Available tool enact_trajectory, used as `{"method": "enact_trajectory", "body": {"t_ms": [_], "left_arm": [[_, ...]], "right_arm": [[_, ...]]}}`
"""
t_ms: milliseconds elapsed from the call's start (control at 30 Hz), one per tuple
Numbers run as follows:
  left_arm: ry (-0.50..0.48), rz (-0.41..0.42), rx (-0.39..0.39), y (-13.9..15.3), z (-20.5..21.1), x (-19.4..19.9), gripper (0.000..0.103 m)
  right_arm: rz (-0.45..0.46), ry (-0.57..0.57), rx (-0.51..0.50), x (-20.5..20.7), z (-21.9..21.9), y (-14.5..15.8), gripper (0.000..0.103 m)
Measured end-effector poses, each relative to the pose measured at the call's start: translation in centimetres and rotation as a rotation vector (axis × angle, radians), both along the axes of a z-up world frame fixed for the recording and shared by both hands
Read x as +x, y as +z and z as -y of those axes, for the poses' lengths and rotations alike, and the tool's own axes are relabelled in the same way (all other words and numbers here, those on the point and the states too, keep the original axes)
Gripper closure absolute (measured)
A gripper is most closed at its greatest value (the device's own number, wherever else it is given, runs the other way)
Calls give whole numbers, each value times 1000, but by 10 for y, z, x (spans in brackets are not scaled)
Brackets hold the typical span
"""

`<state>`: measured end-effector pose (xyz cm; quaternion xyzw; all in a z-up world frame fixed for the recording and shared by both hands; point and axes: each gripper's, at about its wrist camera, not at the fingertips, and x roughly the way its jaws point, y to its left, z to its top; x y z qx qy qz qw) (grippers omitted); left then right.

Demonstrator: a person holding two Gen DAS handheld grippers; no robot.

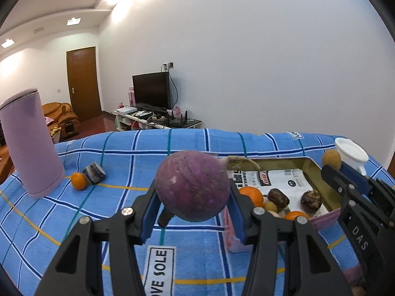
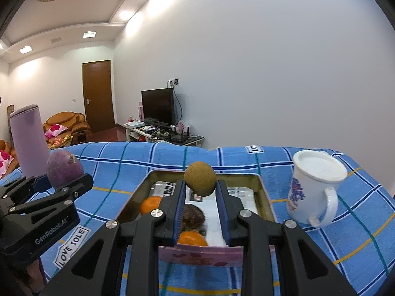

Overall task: Organize fruits
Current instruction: 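Lower the purple turnip and yellow fruit into the pink tin with both tools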

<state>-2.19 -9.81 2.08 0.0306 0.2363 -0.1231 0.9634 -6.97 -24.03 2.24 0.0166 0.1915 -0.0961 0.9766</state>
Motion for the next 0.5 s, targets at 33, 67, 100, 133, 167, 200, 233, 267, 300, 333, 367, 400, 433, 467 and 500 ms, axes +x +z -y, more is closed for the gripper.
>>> {"method": "enact_trajectory", "body": {"t_ms": [33,67,100,133,167,200,233,267,300,333,367,400,433,467,500], "left_arm": [[-3,0,-1,0,2,1,50],[-5,1,-1,0,2,1,50],[-9,3,0,1,4,1,50],[-12,4,0,1,5,1,50],[-15,6,-1,2,7,0,50],[-19,8,-2,2,8,0,50],[-24,9,-2,3,10,0,50],[-29,11,-2,4,13,0,50],[-34,12,-3,4,15,0,50],[-39,12,-4,5,17,0,50],[-49,12,-7,5,21,0,50],[-58,11,-10,6,24,0,50],[-70,7,-14,6,28,1,50],[-74,6,-14,6,31,3,50],[-83,6,-10,6,35,4,50]], "right_arm": [[-1,-5,2,0,3,0,76],[-2,-8,2,-1,5,0,76],[-1,-14,2,-1,8,0,76],[0,-19,3,-2,10,1,76],[1,-23,3,-2,14,1,76],[2,-30,3,-3,18,1,76],[3,-39,1,-3,21,1,76],[2,-47,1,-4,25,1,76],[0,-54,2,-5,26,1,76],[-1,-62,3,-5,28,1,76],[-1,-69,4,-6,30,2,76],[-1,-77,7,-6,33,2,76],[0,-87,13,-7,36,2,76],[1,-95,18,-8,39,2,76],[1,-105,23,-8,42,2,76]]}}
